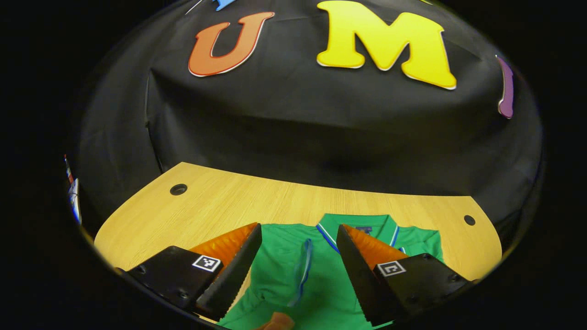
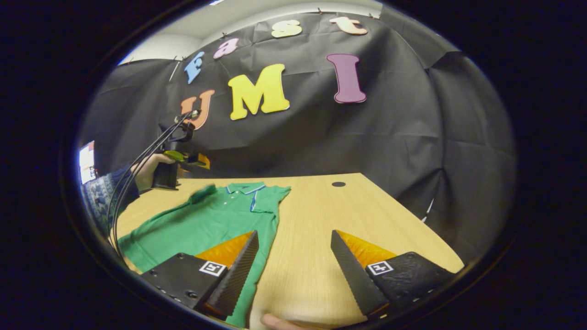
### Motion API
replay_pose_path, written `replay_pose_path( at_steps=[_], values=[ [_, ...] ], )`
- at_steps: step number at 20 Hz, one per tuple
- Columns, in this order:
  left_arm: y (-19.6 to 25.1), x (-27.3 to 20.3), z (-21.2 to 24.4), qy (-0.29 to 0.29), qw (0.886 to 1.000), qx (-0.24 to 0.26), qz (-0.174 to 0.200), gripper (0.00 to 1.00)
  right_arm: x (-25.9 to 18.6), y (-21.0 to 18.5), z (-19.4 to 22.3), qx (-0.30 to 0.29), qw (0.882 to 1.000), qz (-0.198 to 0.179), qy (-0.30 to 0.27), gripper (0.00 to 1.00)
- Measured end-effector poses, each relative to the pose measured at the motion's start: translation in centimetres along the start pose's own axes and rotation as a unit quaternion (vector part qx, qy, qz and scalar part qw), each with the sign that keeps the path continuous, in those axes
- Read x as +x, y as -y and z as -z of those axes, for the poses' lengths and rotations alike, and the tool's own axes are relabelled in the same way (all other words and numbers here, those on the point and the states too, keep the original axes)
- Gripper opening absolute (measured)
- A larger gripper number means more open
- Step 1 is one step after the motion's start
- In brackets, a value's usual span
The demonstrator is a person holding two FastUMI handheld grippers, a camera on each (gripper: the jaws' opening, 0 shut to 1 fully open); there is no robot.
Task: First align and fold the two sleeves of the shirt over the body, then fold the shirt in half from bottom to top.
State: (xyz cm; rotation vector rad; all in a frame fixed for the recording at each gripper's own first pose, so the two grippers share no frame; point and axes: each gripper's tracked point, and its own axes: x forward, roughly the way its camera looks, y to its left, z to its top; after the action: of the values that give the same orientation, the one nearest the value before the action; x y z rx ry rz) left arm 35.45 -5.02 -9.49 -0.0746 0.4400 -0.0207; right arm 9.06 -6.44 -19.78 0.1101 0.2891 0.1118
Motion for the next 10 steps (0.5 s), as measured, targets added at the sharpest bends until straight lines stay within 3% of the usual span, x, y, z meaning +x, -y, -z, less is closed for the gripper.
replay_pose_path(
  at_steps=[4, 10],
  values=[
    [1.1, -3.7, 1.0, 0.004, 1.0, -0.012, 0.014, 1.0, -1.5, -0.7, 0.0, -0.004, 1.0, 0.0, 0.002, 0.96],
    [-2.0, -13.8, 2.5, 0.055, 0.998, -0.025, 0.012, 1.0, -4.7, -1.9, -0.6, -0.028, 0.999, 0.008, 0.026, 0.96]
  ],
)
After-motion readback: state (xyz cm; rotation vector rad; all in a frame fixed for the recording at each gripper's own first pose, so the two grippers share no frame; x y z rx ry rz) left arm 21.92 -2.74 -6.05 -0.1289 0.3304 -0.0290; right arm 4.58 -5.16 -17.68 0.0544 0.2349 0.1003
